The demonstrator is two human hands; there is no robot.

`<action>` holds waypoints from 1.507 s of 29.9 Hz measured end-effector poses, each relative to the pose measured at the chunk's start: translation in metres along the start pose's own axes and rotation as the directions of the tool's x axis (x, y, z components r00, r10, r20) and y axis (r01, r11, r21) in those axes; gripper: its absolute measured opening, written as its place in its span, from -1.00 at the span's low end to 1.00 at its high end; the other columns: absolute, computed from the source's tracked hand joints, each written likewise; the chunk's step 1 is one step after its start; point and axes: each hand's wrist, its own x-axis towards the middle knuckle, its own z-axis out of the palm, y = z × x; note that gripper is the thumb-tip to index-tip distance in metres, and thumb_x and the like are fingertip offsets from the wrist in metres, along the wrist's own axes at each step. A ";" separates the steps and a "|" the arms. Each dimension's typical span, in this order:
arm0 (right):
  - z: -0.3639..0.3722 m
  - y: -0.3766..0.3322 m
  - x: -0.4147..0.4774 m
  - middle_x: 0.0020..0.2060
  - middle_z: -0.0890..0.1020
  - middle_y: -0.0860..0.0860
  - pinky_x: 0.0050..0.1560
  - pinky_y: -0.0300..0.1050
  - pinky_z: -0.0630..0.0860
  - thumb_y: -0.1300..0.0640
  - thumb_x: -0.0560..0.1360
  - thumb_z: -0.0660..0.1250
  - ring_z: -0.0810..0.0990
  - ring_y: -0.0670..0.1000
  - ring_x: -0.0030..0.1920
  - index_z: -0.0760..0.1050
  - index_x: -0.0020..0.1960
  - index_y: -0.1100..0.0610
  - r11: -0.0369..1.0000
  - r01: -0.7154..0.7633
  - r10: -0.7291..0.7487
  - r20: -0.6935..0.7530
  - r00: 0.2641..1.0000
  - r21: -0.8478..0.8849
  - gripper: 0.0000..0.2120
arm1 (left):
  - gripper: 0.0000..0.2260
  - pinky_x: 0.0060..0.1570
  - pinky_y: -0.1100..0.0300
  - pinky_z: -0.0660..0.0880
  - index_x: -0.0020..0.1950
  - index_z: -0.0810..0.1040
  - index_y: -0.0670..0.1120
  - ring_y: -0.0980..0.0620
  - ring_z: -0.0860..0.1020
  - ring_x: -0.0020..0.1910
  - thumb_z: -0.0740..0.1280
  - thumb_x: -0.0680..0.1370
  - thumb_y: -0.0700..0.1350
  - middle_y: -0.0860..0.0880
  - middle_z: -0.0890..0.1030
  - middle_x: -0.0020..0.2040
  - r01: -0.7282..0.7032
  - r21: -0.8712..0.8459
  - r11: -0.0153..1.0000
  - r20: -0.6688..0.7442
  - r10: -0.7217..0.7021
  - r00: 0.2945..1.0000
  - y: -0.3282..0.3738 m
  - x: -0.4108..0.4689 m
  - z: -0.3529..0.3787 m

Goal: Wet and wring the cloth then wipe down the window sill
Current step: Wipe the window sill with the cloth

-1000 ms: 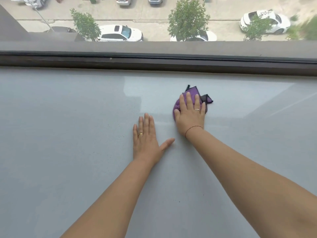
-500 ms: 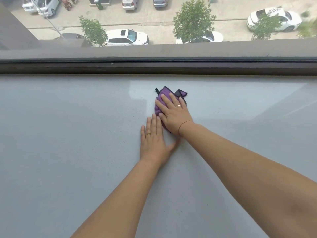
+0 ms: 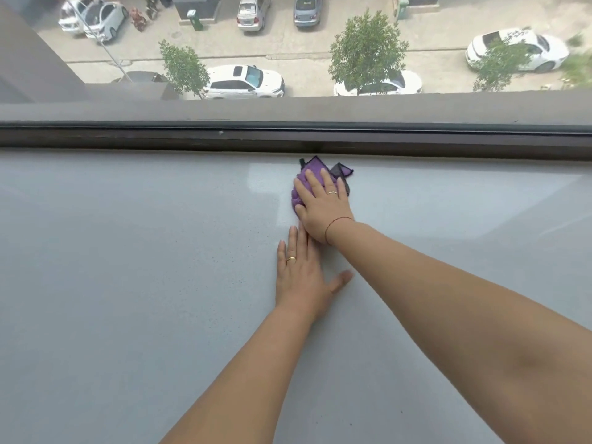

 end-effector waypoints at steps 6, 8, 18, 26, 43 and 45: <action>-0.021 0.063 0.006 0.55 0.02 -0.08 0.50 0.01 -0.17 -0.14 0.60 0.00 -0.08 0.01 0.54 0.03 0.53 -0.09 0.984 0.172 -0.173 -0.022 0.985 -0.047 -0.48 | -0.08 0.43 0.05 -0.38 0.51 -0.33 -0.13 0.00 -0.36 0.50 0.02 0.46 0.43 -0.05 -0.33 0.54 -0.023 -0.019 1.000 -0.020 0.023 1.000 -0.002 -0.002 -0.001; -0.025 0.100 -0.002 0.54 0.07 -0.07 0.49 0.02 -0.14 -0.13 0.60 0.02 -0.04 0.02 0.53 0.06 0.53 -0.08 1.000 0.014 -0.017 -0.108 0.994 -0.025 -0.48 | -0.08 0.43 0.05 -0.38 0.51 -0.32 -0.13 0.00 -0.36 0.50 0.04 0.47 0.41 -0.05 -0.33 0.54 -0.021 -0.029 0.999 -0.016 0.021 1.000 -0.001 -0.002 -0.003; -0.012 0.071 -0.020 0.55 -0.09 -0.07 0.48 0.05 -0.26 -0.09 0.62 -0.07 -0.19 0.04 0.54 -0.08 0.54 -0.10 0.997 0.060 -0.061 -0.014 0.998 -0.049 -0.49 | -0.24 0.42 0.07 -0.38 0.51 -0.33 -0.11 -0.01 -0.34 0.50 -0.04 0.56 0.31 -0.02 -0.31 0.54 -0.082 0.003 0.997 -0.038 0.082 0.996 0.051 0.003 0.007; -0.032 0.187 -0.052 0.55 -0.01 -0.05 0.50 0.02 -0.19 -0.10 0.61 -0.02 -0.12 0.03 0.54 -0.03 0.54 -0.07 0.959 -0.284 0.280 -0.128 0.951 -0.009 -0.48 | -0.23 0.40 0.06 -0.42 0.41 -0.48 -0.08 -0.05 -0.41 0.48 -0.10 0.54 0.35 -0.04 -0.40 0.50 -0.091 0.038 0.995 -0.022 0.092 0.996 0.055 0.003 0.013; -0.037 0.217 -0.061 0.56 -0.06 -0.05 0.50 0.05 -0.21 -0.08 0.61 -0.04 -0.16 0.05 0.54 -0.06 0.54 -0.07 0.908 -0.417 0.417 -0.124 0.901 0.021 -0.48 | -0.22 0.39 0.02 -0.45 0.39 -0.52 -0.07 -0.03 -0.46 0.44 -0.13 0.51 0.38 0.00 -0.46 0.46 -0.148 0.063 0.987 -0.005 0.149 0.989 0.091 0.022 0.023; -0.036 0.206 -0.058 0.55 -0.09 -0.04 0.49 0.08 -0.24 -0.08 0.61 -0.05 -0.18 0.08 0.54 -0.08 0.54 -0.06 0.862 -0.503 0.506 -0.109 0.856 0.054 -0.47 | -0.22 0.39 0.03 -0.45 0.38 -0.53 -0.07 -0.03 -0.48 0.43 -0.14 0.51 0.38 -0.01 -0.47 0.46 -0.144 0.075 0.987 0.001 0.144 0.990 0.092 0.023 0.024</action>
